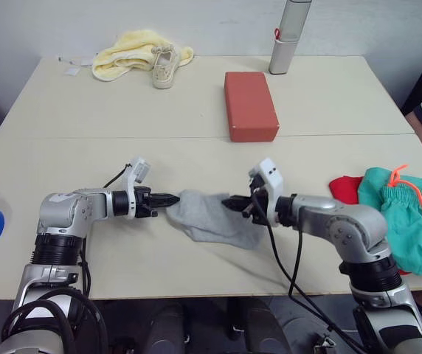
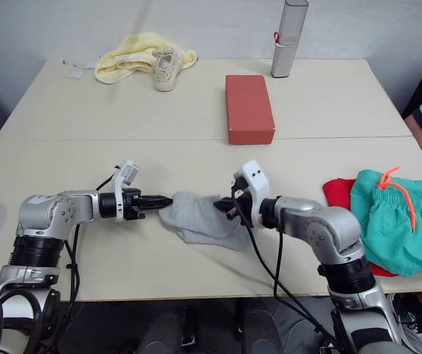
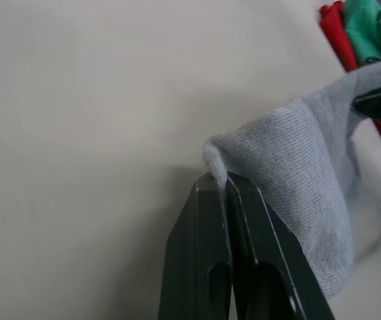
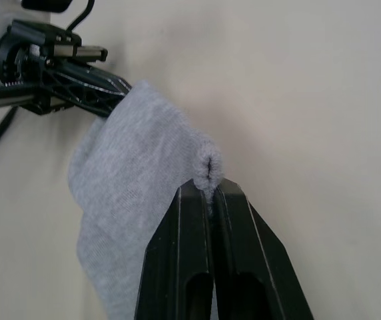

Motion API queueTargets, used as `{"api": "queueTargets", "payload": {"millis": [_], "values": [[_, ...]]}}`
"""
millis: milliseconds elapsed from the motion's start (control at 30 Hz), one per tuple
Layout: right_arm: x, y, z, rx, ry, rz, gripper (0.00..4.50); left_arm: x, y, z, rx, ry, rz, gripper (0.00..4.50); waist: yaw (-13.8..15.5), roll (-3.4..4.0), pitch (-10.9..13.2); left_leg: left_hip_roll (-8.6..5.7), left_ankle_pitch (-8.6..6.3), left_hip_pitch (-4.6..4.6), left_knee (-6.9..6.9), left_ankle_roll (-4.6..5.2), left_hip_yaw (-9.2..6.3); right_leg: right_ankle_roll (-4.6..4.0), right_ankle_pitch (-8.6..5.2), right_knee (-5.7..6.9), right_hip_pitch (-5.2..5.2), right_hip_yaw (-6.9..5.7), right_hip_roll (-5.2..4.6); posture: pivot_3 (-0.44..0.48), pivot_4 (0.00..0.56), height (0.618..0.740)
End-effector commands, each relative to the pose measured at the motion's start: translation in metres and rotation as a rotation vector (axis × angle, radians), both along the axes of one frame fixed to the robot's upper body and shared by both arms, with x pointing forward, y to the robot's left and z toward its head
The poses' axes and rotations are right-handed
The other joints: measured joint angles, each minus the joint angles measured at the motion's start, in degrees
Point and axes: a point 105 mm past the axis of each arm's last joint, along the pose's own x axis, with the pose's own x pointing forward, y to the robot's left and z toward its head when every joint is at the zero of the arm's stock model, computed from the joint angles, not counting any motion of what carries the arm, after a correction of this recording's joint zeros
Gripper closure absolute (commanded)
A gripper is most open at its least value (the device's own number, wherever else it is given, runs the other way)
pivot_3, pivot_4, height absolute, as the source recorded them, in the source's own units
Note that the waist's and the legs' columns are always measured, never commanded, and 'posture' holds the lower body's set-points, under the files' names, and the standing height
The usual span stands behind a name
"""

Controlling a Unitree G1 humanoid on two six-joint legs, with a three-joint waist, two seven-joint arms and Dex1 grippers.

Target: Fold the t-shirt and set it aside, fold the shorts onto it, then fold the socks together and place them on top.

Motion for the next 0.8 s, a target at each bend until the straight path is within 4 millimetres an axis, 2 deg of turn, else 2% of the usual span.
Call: {"api": "queueTargets", "payload": {"millis": [33,167,333,467,633,800], "values": [[-0.013,-0.012,0.020,0.040,0.029,0.043,4.50,-0.017,-0.006,0.018,-0.051,-0.029,-0.052,4.46,0.0,0.00,0.0,0.00,0.00,0.00,-0.03,0.00,0.00,0.00,0.00,-0.01,0.00,0.00,0.00,0.000,0.150,0.740],[-0.019,-0.024,0.023,0.088,0.122,0.033,4.50,-0.028,-0.008,0.025,-0.069,-0.014,-0.058,4.46,0.0,0.00,0.0,0.00,-0.01,0.00,-0.02,0.00,0.01,0.00,0.00,-0.03,0.00,0.02,-0.01,0.000,0.150,0.740],[-0.021,-0.030,0.023,0.115,0.164,0.009,4.50,-0.024,0.002,0.022,-0.016,-0.047,0.012,4.46,-0.1,0.00,0.0,0.00,0.00,0.04,-0.03,0.00,-0.01,-0.01,0.00,0.01,0.01,0.03,0.00,0.000,0.150,0.740],[-0.021,-0.024,0.013,0.100,0.187,0.001,4.50,-0.019,0.012,0.009,0.043,-0.047,0.061,4.46,-0.6,0.00,0.0,0.00,0.00,0.03,-0.07,-0.01,0.00,-0.01,0.00,-0.01,-0.01,0.04,0.01,0.000,0.150,0.740],[-0.015,-0.005,0.007,0.110,0.182,0.003,4.50,-0.015,0.015,0.005,0.033,-0.041,0.084,4.46,-1.2,0.00,0.0,-0.01,0.00,0.01,-0.08,-0.01,0.01,-0.01,0.00,-0.03,-0.02,0.03,0.00,0.000,0.150,0.740],[-0.020,-0.012,0.011,0.126,0.178,0.003,4.50,-0.020,0.015,0.014,0.007,-0.033,0.047,4.46,-1.2,0.01,0.0,-0.01,-0.01,-0.01,-0.08,-0.03,0.02,-0.01,0.00,-0.04,-0.04,0.03,0.00,0.000,0.150,0.740]]}}
